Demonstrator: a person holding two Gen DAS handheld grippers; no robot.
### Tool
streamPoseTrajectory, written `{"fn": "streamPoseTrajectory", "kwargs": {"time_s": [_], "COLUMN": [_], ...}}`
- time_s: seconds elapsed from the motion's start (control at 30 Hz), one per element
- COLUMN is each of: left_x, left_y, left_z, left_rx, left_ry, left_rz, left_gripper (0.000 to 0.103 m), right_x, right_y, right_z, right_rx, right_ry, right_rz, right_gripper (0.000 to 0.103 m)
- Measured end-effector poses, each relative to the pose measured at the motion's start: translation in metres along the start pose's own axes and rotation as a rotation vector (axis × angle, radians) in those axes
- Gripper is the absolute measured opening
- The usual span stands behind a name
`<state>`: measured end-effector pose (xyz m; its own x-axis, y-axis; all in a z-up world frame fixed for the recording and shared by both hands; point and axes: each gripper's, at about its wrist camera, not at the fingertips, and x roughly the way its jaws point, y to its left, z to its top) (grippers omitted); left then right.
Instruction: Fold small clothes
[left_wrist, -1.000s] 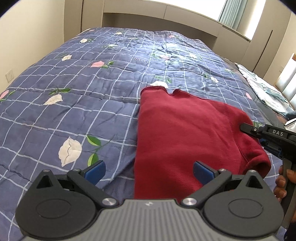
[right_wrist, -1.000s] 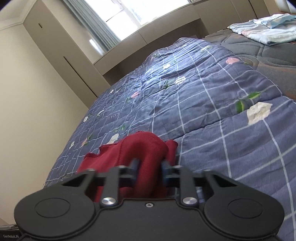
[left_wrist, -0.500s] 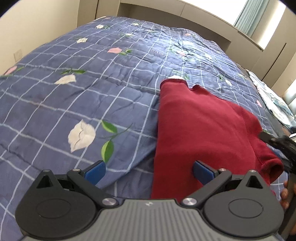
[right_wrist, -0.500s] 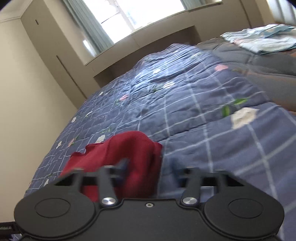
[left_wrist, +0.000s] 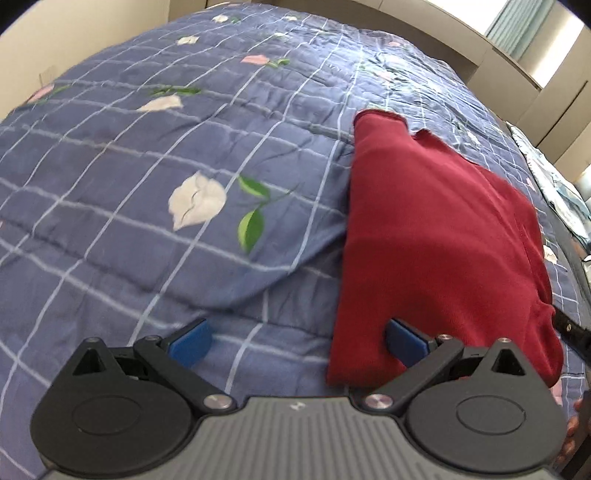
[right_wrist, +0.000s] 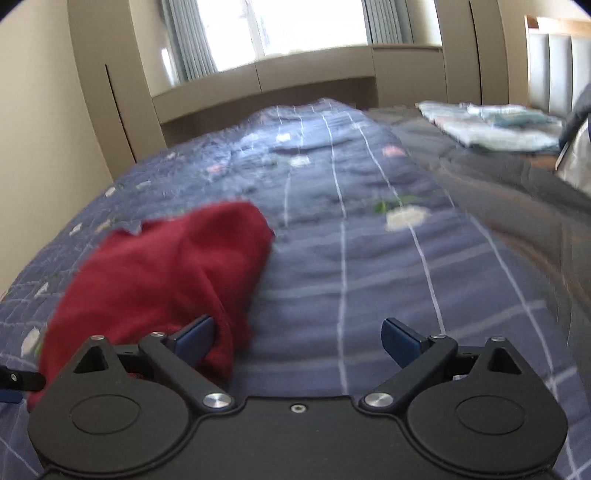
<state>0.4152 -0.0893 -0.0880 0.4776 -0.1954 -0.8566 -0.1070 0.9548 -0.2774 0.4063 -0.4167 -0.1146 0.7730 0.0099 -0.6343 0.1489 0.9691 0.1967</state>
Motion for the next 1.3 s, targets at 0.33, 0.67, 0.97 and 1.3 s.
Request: {"fn": "streamPoseTrajectory", "kwargs": {"time_s": [0.33,0.67,0.97,1.3], "left_x": [-0.015,-0.004,-0.003,-0.003], "left_y": [-0.013,-0.005,-0.007,-0.024], "left_z": [-0.008,-0.016,-0.014,0.035], "left_rx": [0.046,0.046,0.051,0.097], "left_ry": [-0.033,0.0,0.0,-0.101], "left_rz": [-0.012,0.005,0.018,-0.041], "left_gripper": [0.103,0.103,0.103,0.103], "right_x": [-0.046,-0.02,-0.03,-0.028], "right_y": [0.05,0.035,0.033,0.03], "right_z": [-0.013,-0.049,-0.057,-0.006], "right_rx": [-0.118,-0.144,-0.123,-0.108], "right_ry": [-0.113,-0.009,-0.046,-0.296], "right_rz": [0.111,-0.023,0.005,0.088], "right_gripper": [0.102,0.102,0.102,0.102]}}
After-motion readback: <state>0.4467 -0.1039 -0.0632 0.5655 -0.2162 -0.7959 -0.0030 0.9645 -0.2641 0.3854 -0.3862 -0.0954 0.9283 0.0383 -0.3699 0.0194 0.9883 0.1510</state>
